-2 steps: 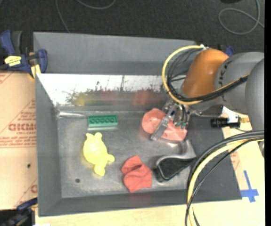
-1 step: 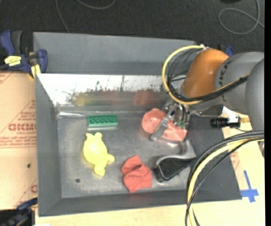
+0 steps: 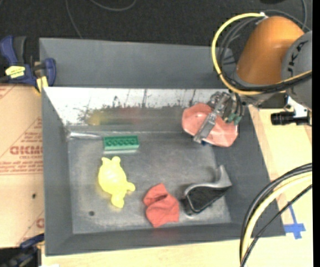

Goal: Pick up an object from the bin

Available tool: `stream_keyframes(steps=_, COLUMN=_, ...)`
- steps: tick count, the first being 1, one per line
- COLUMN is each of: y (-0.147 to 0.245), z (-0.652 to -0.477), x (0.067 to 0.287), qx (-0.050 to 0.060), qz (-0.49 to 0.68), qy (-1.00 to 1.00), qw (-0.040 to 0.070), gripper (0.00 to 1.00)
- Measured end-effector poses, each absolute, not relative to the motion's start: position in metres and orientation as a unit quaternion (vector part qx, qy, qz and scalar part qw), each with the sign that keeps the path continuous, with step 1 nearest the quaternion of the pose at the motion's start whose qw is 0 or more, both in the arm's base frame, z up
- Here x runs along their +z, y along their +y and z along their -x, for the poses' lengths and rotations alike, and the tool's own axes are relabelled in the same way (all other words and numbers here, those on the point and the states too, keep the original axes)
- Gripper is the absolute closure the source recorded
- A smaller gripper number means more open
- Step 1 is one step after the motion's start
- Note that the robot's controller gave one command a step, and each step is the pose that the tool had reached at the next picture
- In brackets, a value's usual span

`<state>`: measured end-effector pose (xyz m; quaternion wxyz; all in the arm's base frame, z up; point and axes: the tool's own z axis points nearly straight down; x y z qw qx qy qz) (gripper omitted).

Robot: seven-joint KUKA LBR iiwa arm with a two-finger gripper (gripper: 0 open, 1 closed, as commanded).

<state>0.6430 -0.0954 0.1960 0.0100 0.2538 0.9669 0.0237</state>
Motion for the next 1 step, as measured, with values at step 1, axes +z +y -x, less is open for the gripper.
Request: stream_keyframes(steps=1, y=-0.0955, z=-0.6427, x=0.1954, qx=0.023, qz=-0.254, qy=0.967, qw=0.009, gripper=1.00)
